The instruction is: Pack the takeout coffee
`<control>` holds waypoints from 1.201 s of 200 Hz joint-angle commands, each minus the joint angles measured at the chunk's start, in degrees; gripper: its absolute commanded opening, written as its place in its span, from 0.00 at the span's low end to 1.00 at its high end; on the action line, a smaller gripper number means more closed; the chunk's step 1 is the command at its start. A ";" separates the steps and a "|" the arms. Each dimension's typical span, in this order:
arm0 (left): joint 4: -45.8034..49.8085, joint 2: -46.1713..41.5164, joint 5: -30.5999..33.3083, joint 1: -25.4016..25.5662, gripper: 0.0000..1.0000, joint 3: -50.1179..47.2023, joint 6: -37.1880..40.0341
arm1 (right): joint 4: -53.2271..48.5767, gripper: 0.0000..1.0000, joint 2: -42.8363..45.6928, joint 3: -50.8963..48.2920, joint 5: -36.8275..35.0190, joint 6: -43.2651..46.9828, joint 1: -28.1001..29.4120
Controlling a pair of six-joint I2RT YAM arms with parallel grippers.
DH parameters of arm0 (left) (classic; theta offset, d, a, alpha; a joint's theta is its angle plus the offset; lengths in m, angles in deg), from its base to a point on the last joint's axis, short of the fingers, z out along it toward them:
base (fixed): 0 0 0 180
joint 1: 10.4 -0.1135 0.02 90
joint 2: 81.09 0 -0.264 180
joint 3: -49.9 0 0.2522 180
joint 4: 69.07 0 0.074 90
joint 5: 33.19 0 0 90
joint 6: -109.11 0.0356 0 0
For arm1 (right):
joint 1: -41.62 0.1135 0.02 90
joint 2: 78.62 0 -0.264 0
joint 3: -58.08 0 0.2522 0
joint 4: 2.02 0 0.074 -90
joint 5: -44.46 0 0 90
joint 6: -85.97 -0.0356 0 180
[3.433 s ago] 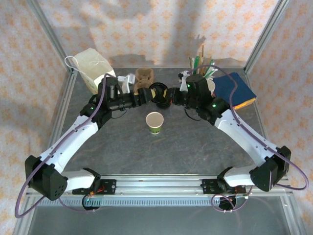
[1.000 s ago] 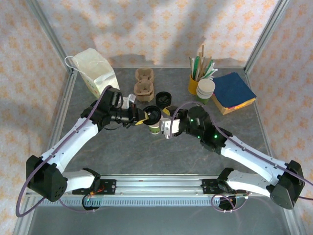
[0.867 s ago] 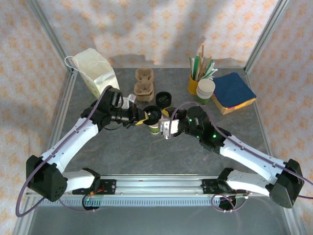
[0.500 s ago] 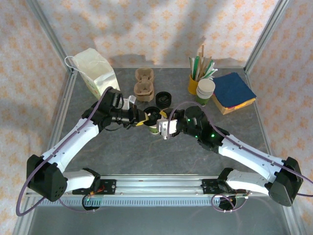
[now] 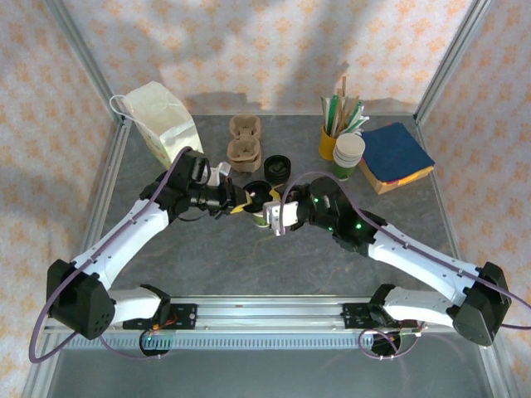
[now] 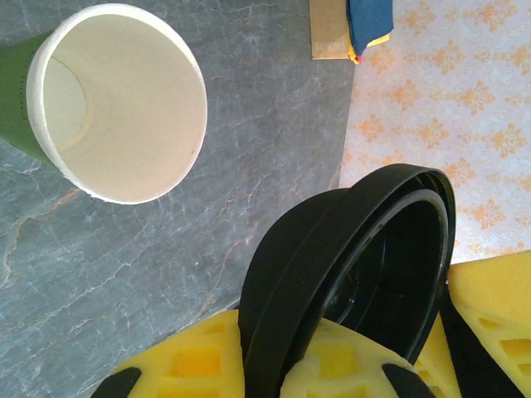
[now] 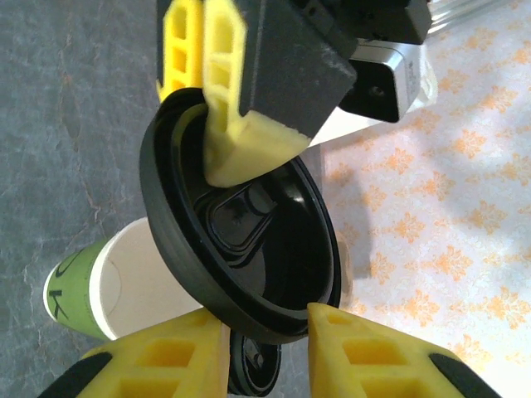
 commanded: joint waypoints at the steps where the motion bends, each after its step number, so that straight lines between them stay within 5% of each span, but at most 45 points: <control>1: 0.75 0.82 -6.88 0.81 0.07 1.26 -8.20 | -3.07 0.27 -1.02 1.79 1.37 3.39 1.71; 111: 9.80 4.11 -7.64 0.80 0.07 7.10 -2.16 | -5.87 0.31 -1.57 1.74 -1.00 12.14 1.74; 156: 9.49 3.79 -7.58 0.81 0.07 7.02 -2.47 | -5.50 0.16 -1.48 1.83 -0.41 11.27 1.95; 189: 8.82 3.35 -7.45 0.65 0.13 6.89 -2.55 | -5.74 0.04 -1.01 1.74 0.14 8.50 2.05; 240: 6.22 2.02 -7.57 -0.53 0.41 5.26 -4.39 | -5.86 0.00 0.55 0.99 0.10 6.19 2.01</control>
